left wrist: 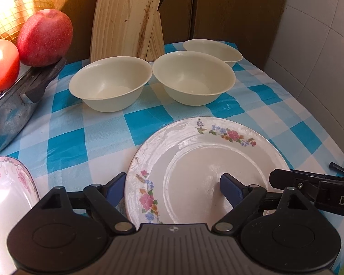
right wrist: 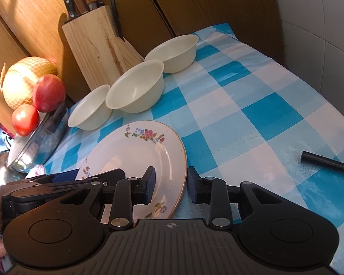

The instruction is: Organize plates and bowls

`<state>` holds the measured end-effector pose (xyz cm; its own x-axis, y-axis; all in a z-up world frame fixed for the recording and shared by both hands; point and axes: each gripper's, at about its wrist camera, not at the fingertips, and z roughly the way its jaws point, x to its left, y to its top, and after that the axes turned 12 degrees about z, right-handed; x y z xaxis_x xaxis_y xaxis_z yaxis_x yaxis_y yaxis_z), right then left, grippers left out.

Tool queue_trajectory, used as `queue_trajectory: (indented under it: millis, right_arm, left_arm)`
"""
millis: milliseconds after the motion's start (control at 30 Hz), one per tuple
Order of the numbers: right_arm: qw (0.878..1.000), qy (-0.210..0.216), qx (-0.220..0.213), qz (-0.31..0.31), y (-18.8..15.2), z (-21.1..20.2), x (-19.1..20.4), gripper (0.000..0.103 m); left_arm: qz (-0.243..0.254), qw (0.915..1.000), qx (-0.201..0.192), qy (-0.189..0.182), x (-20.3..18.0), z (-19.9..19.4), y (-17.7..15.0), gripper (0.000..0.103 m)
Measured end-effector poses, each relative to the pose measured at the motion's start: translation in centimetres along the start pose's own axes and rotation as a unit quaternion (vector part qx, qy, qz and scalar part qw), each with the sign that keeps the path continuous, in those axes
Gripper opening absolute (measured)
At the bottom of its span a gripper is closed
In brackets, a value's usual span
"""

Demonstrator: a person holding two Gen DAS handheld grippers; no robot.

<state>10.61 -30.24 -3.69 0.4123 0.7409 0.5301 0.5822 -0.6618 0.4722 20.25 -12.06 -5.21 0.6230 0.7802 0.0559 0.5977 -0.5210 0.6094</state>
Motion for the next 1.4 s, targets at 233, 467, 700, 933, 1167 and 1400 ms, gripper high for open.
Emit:
queue_trajectory:
  millis: [233, 467, 700, 933, 1167, 1400]
  right_arm:
    - [1.000, -0.003, -0.002, 0.005, 0.0, 0.1, 0.1, 0.033]
    - [1.000, 0.003, -0.002, 0.003, 0.0, -0.2, 0.1, 0.033]
    - [1.000, 0.009, -0.002, 0.003, 0.0, -0.4, 0.2, 0.033]
    - [1.000, 0.013, -0.001, 0.004, 0.0, -0.6, 0.3, 0.033]
    - [1.000, 0.022, -0.003, 0.001, 0.0, -0.9, 0.6, 0.033]
    - [1.000, 0.030, -0.005, 0.000, 0.0, -1.4, 0.7, 0.033]
  left_arm:
    - [-0.015, 0.9998, 0.009, 0.011, -0.3, -0.3, 0.0, 0.081]
    - [0.007, 0.9995, -0.005, 0.030, -0.7, -1.2, 0.2, 0.080]
    - [-0.004, 0.9995, -0.004, 0.032, -0.5, -1.8, 0.3, 0.080]
    - [-0.009, 0.9994, -0.006, 0.032, -0.4, -2.4, 0.3, 0.080]
    - [-0.016, 0.9992, -0.013, 0.035, -0.2, -3.3, 0.2, 0.080]
    - [-0.014, 0.9990, -0.020, 0.039, -0.3, -4.2, 0.1, 0.080]
